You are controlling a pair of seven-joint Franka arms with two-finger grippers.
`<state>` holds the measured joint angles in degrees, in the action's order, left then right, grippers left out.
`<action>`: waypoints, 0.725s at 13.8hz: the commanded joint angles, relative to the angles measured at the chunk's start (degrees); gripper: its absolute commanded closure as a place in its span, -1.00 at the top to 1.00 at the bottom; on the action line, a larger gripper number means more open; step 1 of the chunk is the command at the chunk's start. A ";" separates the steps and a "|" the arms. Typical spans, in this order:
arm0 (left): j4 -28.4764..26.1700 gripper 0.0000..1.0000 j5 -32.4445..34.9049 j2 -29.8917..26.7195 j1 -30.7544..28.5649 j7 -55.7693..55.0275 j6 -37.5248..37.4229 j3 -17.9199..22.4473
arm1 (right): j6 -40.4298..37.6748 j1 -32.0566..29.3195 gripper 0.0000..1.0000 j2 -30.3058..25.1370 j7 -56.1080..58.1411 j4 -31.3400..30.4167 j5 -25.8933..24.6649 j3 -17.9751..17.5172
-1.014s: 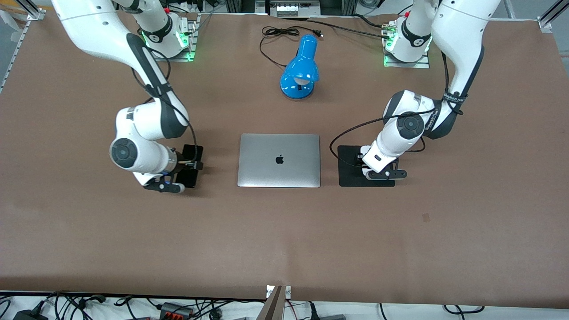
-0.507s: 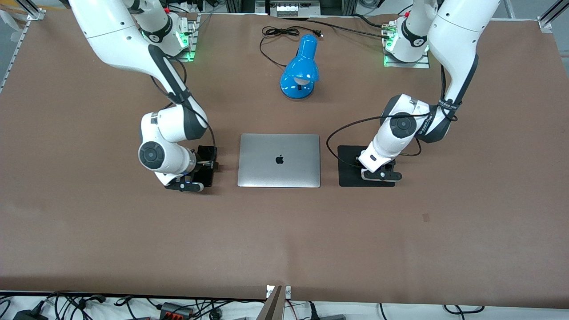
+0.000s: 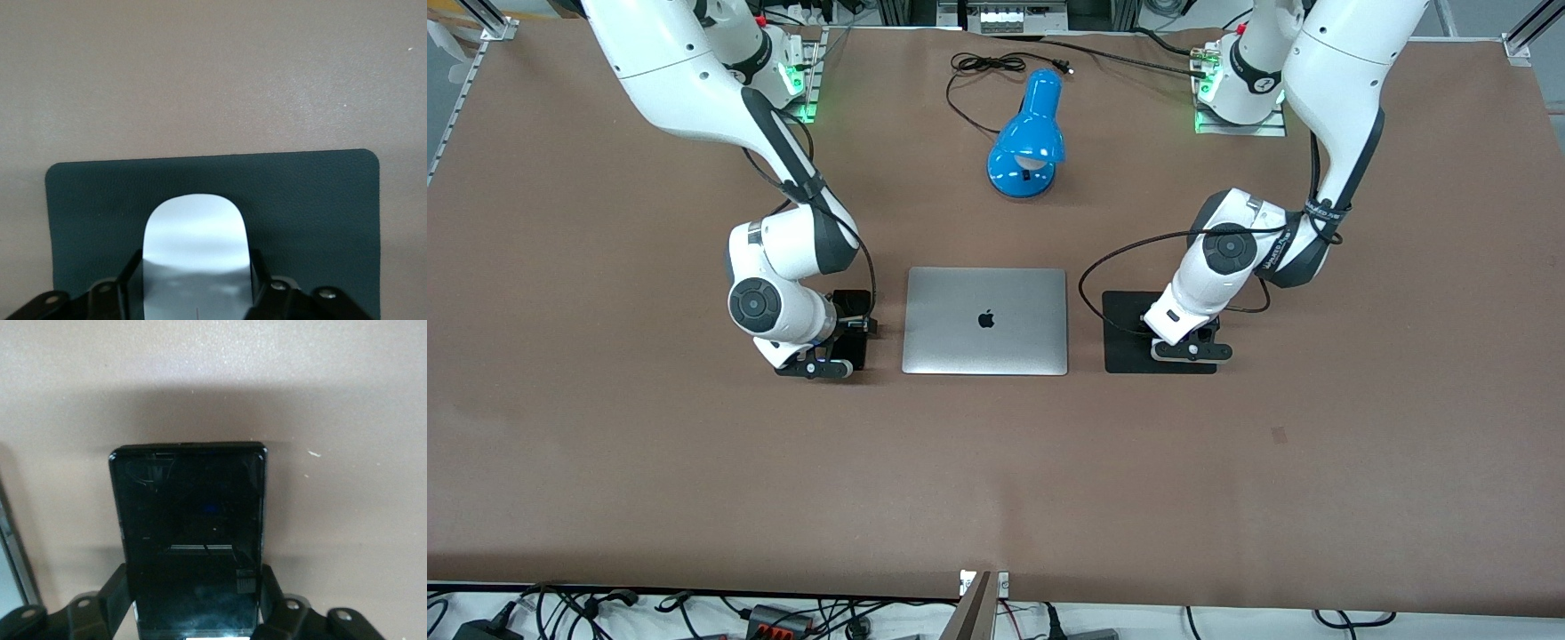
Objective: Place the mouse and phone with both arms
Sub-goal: 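Carry the phone toward the laptop while the left gripper carries mouse to pad, then lower the phone beside the laptop while the left gripper releases the mouse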
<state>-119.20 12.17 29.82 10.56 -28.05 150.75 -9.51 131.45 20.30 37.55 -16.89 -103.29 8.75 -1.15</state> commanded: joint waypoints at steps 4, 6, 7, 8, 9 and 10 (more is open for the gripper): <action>0.29 1.00 1.89 -0.55 0.16 -1.40 0.16 0.28 | -3.37 -2.27 1.00 -4.22 0.37 5.19 0.13 0.80; 1.16 1.00 1.89 -3.26 -0.01 -1.39 -0.98 0.19 | -7.59 -5.86 1.00 -7.48 0.10 9.05 0.13 0.80; 2.47 1.00 1.89 -4.76 -0.19 -1.31 -5.25 -0.15 | -10.05 -6.75 1.00 -8.36 0.10 11.24 0.22 0.80; 5.27 1.00 1.89 -5.73 -0.02 -1.31 -10.94 -0.33 | -11.64 -7.19 1.00 -9.33 -0.16 13.01 -0.04 0.89; 8.95 1.00 1.98 -6.26 0.07 -0.96 -18.83 -0.42 | -13.14 -7.63 1.00 -10.38 -0.07 14.59 -0.39 1.50; 12.90 1.00 1.98 -6.53 0.16 -0.52 -26.31 -0.51 | -15.33 -7.81 1.00 -10.91 0.27 15.91 -0.48 3.16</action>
<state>-112.44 12.28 25.49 10.58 -28.08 136.81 -9.69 119.66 12.90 27.54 -16.90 -89.88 8.74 0.71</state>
